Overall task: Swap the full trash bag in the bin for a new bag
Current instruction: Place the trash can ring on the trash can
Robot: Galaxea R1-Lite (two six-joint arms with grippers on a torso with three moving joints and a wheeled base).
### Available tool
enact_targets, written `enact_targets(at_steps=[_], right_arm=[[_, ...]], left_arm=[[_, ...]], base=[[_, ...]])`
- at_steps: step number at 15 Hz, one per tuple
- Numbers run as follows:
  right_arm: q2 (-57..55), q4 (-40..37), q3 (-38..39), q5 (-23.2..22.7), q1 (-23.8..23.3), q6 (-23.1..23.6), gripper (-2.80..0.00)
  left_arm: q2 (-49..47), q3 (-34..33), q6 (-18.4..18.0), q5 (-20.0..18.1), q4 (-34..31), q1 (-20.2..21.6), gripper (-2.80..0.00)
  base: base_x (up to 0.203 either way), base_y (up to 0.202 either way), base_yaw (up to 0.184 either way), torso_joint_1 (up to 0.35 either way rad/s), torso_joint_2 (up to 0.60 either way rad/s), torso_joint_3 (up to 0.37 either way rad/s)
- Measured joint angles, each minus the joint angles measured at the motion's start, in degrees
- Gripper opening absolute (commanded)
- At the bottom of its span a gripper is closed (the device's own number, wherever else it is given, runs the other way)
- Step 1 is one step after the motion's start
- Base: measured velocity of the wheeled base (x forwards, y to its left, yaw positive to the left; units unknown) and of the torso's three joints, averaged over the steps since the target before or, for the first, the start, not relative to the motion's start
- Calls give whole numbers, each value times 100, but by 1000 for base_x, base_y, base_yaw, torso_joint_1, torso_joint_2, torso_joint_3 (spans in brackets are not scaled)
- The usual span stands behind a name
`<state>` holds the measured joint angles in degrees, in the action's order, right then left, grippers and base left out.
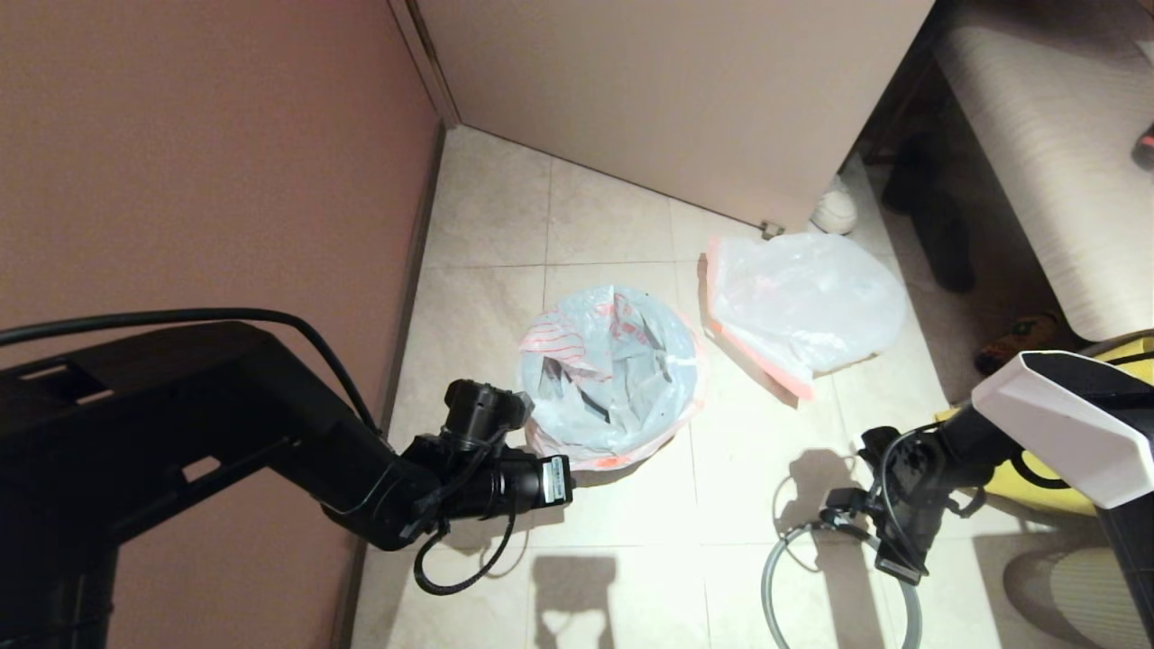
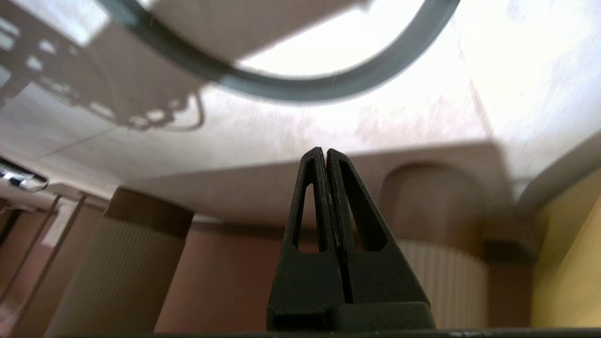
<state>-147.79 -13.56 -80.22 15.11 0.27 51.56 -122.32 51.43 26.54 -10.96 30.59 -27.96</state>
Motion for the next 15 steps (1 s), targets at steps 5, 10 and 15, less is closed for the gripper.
enact_targets(at_steps=[5, 10, 15], right_arm=[[-756, 107, -851, -537, 85, 265, -280], [-1328, 740, -1311, -816, 74, 393, -280], [-1592, 993, -1752, -975, 88, 587, 0]], left_arm=[[-17, -11, 0, -1, 0, -26, -280], [-17, -44, 2, 3, 12, -65, -280], [-17, -67, -8, 3, 15, -73, -280]], base=[[0, 0, 0, 0, 0, 0], [0, 0, 0, 0, 0, 0], [0, 0, 0, 0, 0, 0]])
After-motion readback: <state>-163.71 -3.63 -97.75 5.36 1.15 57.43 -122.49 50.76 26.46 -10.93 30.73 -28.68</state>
